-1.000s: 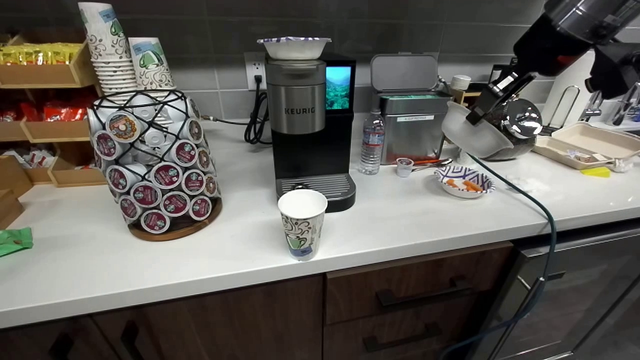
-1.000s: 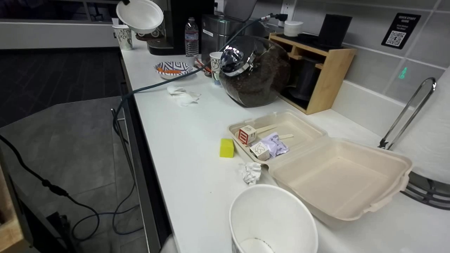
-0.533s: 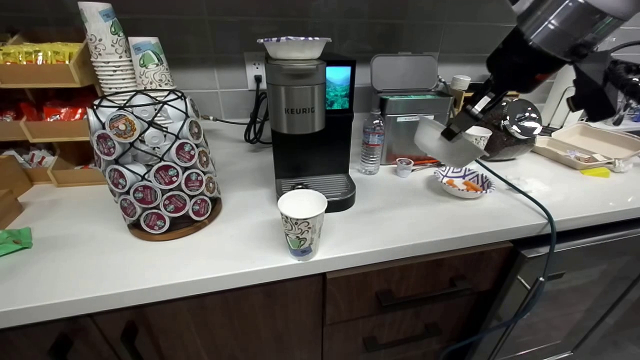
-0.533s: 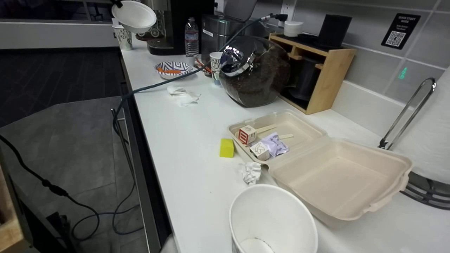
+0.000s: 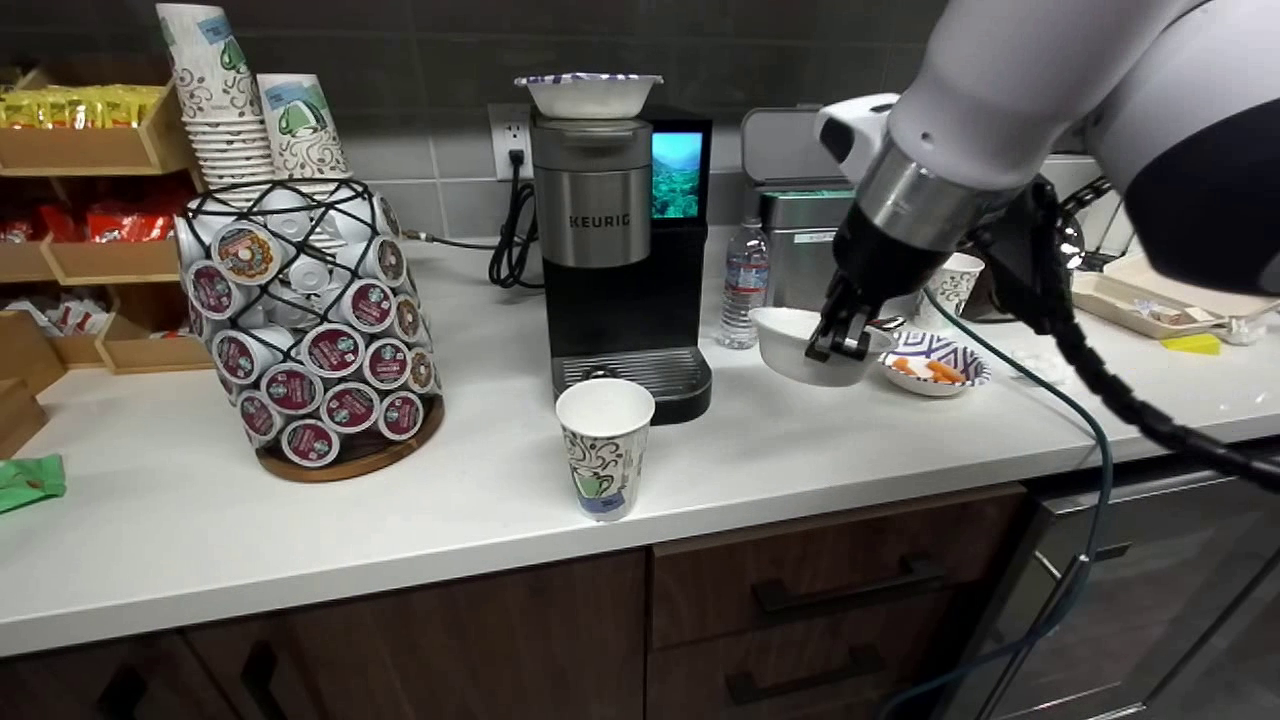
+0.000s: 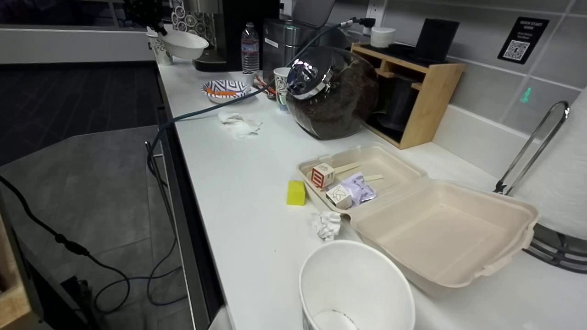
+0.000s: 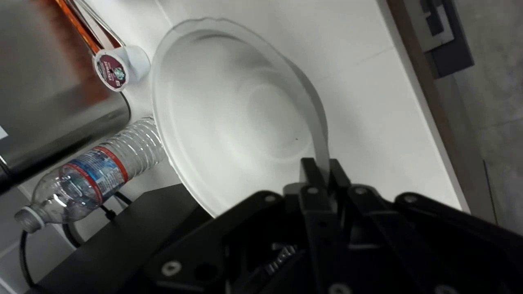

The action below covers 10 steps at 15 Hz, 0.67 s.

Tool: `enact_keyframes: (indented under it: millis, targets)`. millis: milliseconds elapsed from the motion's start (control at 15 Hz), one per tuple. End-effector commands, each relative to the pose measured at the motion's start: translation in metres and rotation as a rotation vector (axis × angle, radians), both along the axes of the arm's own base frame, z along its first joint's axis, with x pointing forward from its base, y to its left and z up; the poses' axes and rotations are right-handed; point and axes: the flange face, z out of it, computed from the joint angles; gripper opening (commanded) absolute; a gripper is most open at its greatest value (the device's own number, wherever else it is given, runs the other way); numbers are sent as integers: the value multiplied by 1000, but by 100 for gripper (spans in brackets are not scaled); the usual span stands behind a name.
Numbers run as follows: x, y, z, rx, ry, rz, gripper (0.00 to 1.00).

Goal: Move the bowl to the left

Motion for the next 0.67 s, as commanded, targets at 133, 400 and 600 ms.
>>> enact_keyframes:
  millis: [133, 400, 600]
  targets:
    - [34, 25, -49, -168, 68, 90, 2]
    - [46, 41, -70, -160, 97, 52, 34]
    - [51, 44, -63, -112, 94, 1, 55]
